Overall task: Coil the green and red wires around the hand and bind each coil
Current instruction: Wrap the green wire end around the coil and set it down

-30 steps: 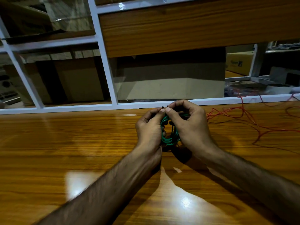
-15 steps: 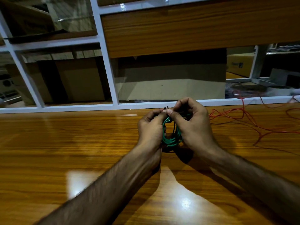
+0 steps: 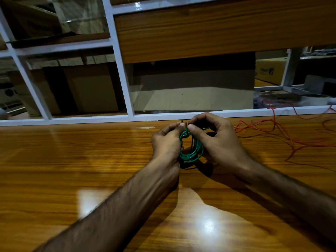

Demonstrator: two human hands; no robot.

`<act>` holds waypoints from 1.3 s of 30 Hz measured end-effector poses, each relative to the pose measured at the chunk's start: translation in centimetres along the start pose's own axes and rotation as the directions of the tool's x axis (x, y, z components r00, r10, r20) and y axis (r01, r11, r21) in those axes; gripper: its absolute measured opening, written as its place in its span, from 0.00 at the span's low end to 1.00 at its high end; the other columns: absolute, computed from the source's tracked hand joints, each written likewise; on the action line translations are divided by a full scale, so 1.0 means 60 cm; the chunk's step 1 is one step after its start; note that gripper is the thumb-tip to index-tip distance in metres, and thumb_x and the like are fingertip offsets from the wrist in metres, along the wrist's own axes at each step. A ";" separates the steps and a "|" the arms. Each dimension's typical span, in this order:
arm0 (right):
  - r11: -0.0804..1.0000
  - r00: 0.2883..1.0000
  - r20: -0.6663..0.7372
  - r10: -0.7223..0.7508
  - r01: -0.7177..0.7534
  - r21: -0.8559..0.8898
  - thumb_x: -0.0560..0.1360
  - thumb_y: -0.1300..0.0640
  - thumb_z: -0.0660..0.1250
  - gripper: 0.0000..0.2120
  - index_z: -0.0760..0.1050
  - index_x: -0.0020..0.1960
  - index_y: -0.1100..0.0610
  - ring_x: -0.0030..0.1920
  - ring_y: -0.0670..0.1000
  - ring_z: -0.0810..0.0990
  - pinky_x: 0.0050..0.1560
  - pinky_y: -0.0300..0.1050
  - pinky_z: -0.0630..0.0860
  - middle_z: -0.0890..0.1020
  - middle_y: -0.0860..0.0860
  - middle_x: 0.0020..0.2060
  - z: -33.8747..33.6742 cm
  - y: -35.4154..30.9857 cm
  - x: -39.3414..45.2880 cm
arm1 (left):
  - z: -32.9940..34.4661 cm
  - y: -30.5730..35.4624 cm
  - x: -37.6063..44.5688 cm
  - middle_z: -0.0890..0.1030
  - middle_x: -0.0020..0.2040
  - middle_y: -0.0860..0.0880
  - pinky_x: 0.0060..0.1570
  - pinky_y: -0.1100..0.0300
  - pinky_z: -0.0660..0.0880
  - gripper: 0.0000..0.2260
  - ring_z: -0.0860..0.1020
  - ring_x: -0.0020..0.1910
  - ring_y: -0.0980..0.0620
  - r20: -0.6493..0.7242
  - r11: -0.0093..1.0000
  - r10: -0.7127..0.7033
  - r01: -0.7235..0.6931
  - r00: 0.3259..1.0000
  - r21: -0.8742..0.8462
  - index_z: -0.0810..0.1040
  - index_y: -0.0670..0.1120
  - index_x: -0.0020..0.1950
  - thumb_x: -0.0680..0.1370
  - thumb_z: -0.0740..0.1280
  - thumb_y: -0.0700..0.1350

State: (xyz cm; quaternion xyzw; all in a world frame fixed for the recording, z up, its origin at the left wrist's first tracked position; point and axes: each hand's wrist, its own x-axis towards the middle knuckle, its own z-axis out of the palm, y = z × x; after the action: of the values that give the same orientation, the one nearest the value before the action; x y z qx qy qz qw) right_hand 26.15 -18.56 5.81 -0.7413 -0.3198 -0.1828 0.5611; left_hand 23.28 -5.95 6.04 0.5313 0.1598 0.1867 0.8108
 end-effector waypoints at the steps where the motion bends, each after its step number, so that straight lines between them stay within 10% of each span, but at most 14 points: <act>1: 1.000 0.999 0.029 0.022 -0.021 -0.018 0.78 0.53 0.70 0.06 0.82 0.54 0.53 0.53 0.44 0.83 0.53 0.48 0.83 0.84 0.45 0.48 -0.007 0.002 0.003 | 0.000 0.002 -0.001 0.85 0.45 0.47 0.34 0.60 0.70 0.05 0.77 0.40 0.51 -0.005 1.000 -0.001 0.001 1.000 0.004 0.86 0.48 0.46 0.79 0.74 0.39; 8: 0.981 0.995 0.094 -0.015 0.033 -0.192 0.80 0.57 0.68 0.08 0.86 0.50 0.57 0.51 0.44 0.83 0.53 0.51 0.83 0.86 0.47 0.49 -0.042 0.009 0.026 | 0.001 0.008 0.001 0.85 0.48 0.46 0.29 0.63 0.70 0.06 0.77 0.38 0.54 -0.016 1.000 -0.022 0.022 1.000 0.008 0.86 0.43 0.56 0.79 0.74 0.40; 12: 0.743 0.952 0.261 -0.158 0.289 -0.604 0.82 0.46 0.60 0.17 0.86 0.50 0.53 0.44 0.41 0.81 0.53 0.48 0.80 0.86 0.44 0.46 -0.055 0.005 0.029 | 0.005 0.004 0.005 0.85 0.45 0.46 0.27 0.67 0.69 0.04 0.76 0.33 0.56 -0.025 1.000 -0.006 0.006 1.000 0.007 0.86 0.43 0.53 0.79 0.74 0.38; 17: 0.576 0.910 0.284 -0.301 0.411 -0.707 0.82 0.45 0.56 0.16 0.79 0.50 0.52 0.39 0.48 0.79 0.63 0.52 0.71 0.83 0.47 0.38 -0.054 -0.005 0.029 | 0.005 -0.003 0.006 0.81 0.37 0.49 0.22 0.70 0.67 0.04 0.73 0.31 0.54 -0.031 1.000 -0.008 0.009 0.999 0.027 0.85 0.46 0.46 0.79 0.74 0.38; 24: 0.790 0.891 0.409 -0.200 0.393 -0.470 0.85 0.53 0.56 0.17 0.73 0.71 0.51 0.58 0.39 0.76 0.64 0.39 0.74 0.83 0.48 0.60 -0.038 0.015 0.012 | -0.002 0.005 0.008 0.82 0.39 0.45 0.21 0.70 0.67 0.06 0.74 0.21 0.59 -0.054 0.999 -0.040 0.039 0.998 -0.013 0.85 0.40 0.55 0.80 0.73 0.36; 28: 0.892 0.915 0.351 -0.198 0.317 -0.322 0.83 0.51 0.58 0.23 0.68 0.78 0.54 0.71 0.38 0.70 0.70 0.33 0.68 0.75 0.49 0.72 -0.015 0.028 -0.007 | -0.004 0.009 0.010 0.81 0.41 0.44 0.23 0.69 0.69 0.02 0.74 0.31 0.52 -0.073 0.998 -0.066 0.064 0.995 -0.029 0.84 0.45 0.48 0.79 0.74 0.38; 39: 0.993 0.985 0.132 -0.109 0.102 0.059 0.82 0.61 0.66 0.06 0.73 0.55 0.52 0.56 0.47 0.79 0.55 0.38 0.77 0.79 0.46 0.52 0.043 0.031 -0.018 | 0.000 0.007 0.008 0.85 0.56 0.34 0.59 0.39 0.82 0.03 0.84 0.56 0.35 -0.062 0.986 -0.099 0.090 0.993 -0.141 0.84 0.44 0.49 0.78 0.74 0.37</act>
State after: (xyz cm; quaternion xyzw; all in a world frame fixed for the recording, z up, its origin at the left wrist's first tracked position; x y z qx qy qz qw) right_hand 26.39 -16.70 3.00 -0.7192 -0.4006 -0.1534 0.5465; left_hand 23.66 -5.55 6.37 0.4592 0.1995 0.1769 0.8474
